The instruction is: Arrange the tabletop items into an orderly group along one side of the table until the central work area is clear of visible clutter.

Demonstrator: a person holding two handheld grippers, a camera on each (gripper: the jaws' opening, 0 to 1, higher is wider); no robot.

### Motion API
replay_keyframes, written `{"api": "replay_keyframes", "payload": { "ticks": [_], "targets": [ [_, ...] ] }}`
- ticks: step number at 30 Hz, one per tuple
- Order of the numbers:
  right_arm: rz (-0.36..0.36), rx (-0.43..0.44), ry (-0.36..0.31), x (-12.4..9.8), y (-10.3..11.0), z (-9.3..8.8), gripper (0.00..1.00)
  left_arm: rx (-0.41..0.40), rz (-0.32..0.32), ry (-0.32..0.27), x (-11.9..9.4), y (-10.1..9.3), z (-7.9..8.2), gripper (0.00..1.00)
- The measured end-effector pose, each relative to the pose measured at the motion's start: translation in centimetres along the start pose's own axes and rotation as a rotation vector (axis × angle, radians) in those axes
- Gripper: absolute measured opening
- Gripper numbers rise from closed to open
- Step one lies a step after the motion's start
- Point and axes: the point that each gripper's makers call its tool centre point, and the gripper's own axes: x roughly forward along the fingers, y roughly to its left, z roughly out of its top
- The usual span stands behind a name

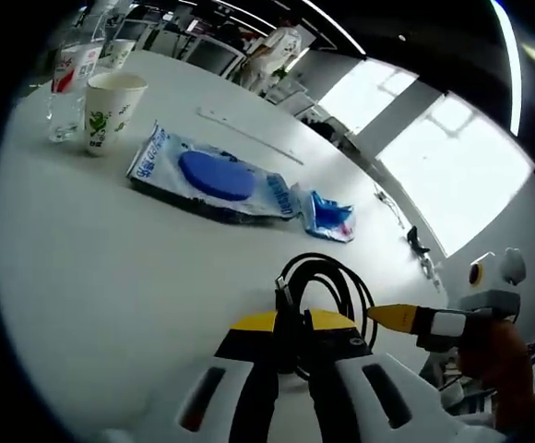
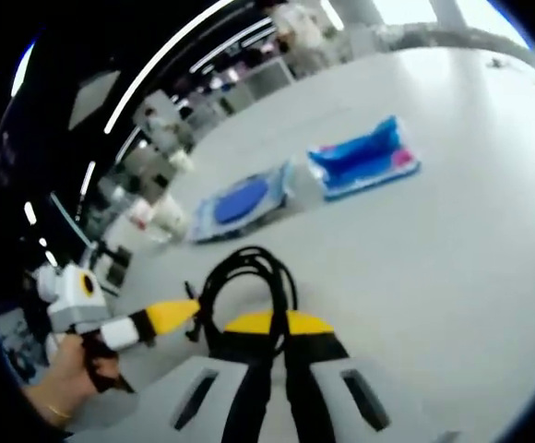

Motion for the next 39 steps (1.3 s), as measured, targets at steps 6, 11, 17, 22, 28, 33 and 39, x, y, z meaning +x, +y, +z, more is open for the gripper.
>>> {"api": "replay_keyframes", "payload": {
  "ticks": [6, 11, 17, 22, 28, 33, 39],
  "targets": [
    [-0.011, 0.010, 0.005, -0.4, -1.2, 0.8, 0.00, 0.007, -0.018, 0.016, 1.0, -1.0, 0.1, 0.09],
    [-0.018, 0.000, 0.005, -0.5, -1.6, 1.9, 0.00, 0.008, -0.031, 0.023, 1.9, -1.6, 0.6, 0.09],
    [-0.028, -0.020, 0.008, -0.3, -2.0, 3.1, 0.00, 0.020, -0.036, 0.020, 3.0, -2.0, 1.4, 0.09],
    [-0.036, -0.028, 0.011, 0.0, -2.5, 4.0, 0.00, 0.017, -0.038, 0.025, 3.8, -2.0, 1.8, 0.09],
    [-0.038, -0.027, 0.014, 0.4, -3.0, 4.7, 0.00, 0.005, -0.038, 0.030, 4.6, -2.2, 2.2, 0.09],
    [-0.042, -0.022, 0.019, 0.9, -3.5, 5.0, 0.00, 0.000, -0.033, 0.036, 5.3, -2.1, 2.4, 0.09],
    [-0.047, -0.019, 0.033, 1.8, -4.0, 5.1, 0.00, 0.039, -0.010, 0.042, 6.0, -1.7, 2.5, 0.09]
  ]
}}
